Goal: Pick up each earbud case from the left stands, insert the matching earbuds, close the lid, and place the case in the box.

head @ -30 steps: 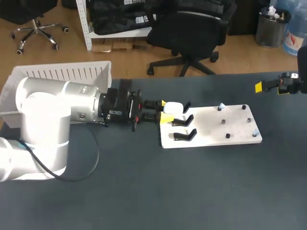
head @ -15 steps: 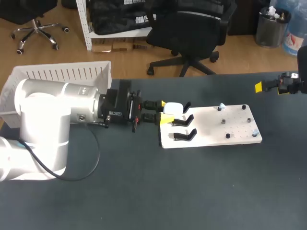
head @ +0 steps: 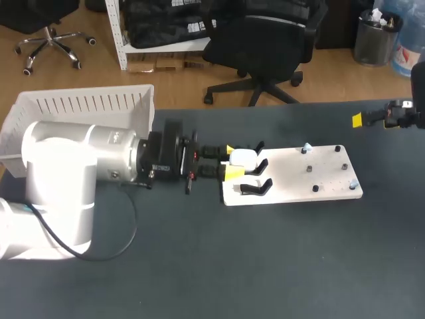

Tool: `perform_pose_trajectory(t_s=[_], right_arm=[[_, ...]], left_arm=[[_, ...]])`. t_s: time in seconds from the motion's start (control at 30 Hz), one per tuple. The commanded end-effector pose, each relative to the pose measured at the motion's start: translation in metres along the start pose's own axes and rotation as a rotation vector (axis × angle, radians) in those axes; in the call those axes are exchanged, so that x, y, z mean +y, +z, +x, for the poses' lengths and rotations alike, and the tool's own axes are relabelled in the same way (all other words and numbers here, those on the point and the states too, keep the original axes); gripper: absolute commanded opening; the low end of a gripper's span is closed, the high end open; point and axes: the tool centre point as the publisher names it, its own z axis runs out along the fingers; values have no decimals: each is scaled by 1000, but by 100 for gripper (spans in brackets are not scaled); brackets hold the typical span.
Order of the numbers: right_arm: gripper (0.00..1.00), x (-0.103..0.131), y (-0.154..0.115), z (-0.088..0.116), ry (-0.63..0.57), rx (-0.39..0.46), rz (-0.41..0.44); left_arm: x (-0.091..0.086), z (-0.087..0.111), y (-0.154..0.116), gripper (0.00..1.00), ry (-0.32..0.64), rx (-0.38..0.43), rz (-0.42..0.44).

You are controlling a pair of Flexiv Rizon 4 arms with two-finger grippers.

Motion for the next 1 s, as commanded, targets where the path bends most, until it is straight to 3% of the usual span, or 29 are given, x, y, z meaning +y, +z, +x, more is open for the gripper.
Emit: perform_pose_trajectory(t_s=[0.03, 0.33, 0.57, 1.0], right_arm=[[100, 15, -23, 17, 4, -24, 1], [100, 64, -42, 48, -78, -17, -24], [100, 103, -39, 62, -176, 29, -18], [100, 139, -26, 76, -216, 90, -38]], left_arm=[[-5, 1, 3, 0, 12, -24, -51], [-1, 2, 15, 0, 7, -48, -23], [4, 4, 24, 0, -5, -63, 1], [10, 11, 38, 0, -9, -69, 19]])
